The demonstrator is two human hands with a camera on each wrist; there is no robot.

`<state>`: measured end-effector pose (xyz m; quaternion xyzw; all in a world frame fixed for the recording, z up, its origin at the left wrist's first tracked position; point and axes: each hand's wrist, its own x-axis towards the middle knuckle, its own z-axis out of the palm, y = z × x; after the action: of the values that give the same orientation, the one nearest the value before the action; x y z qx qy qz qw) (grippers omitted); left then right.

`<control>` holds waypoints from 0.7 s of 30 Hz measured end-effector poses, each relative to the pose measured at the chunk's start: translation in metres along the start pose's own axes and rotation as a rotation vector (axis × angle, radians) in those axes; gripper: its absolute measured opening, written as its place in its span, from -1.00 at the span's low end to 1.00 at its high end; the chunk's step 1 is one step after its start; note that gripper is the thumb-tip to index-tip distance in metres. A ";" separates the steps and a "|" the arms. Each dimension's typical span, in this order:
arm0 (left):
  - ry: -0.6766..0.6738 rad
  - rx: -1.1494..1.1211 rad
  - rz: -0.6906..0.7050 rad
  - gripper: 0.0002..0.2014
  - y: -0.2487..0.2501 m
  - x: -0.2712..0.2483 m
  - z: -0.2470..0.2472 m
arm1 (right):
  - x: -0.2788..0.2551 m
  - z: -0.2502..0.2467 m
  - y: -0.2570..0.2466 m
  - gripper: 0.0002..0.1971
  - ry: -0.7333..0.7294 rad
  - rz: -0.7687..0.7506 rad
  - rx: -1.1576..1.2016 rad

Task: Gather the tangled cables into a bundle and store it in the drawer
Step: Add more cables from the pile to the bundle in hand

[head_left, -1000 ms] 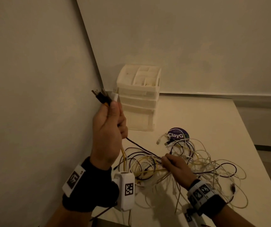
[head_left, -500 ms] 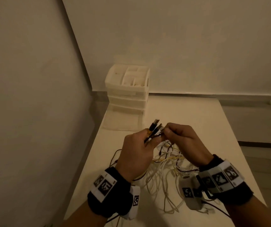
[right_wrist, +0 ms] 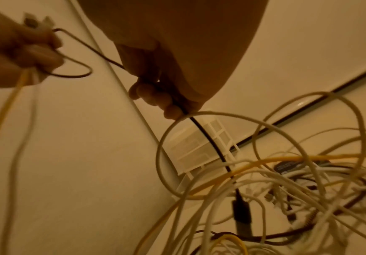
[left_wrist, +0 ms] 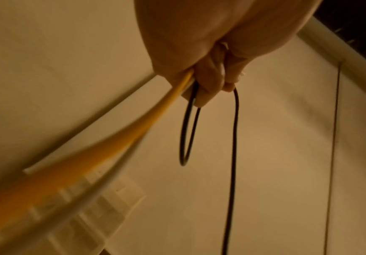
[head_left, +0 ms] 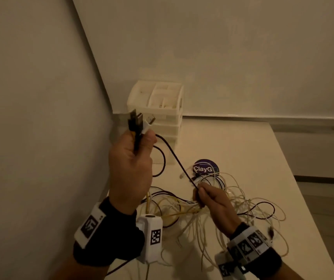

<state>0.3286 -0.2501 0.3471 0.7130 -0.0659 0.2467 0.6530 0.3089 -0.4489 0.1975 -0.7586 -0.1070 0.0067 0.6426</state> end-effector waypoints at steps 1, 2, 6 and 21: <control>0.030 -0.025 0.000 -0.74 0.000 0.001 -0.005 | 0.004 -0.003 0.006 -0.67 0.003 0.005 -0.024; 0.065 -0.058 -0.010 -0.75 -0.001 0.002 -0.010 | 0.006 -0.006 0.012 -0.66 0.006 0.015 -0.054; 0.197 0.057 0.018 -0.79 -0.005 0.003 -0.029 | 0.013 -0.017 0.037 -0.60 0.016 0.049 -0.205; -0.363 0.350 0.122 -0.77 -0.020 -0.027 0.036 | 0.055 -0.043 -0.059 -0.77 -0.041 -0.086 0.087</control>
<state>0.3233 -0.2886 0.3164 0.8424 -0.1813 0.1614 0.4811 0.3599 -0.4725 0.2692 -0.7244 -0.1524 -0.0008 0.6724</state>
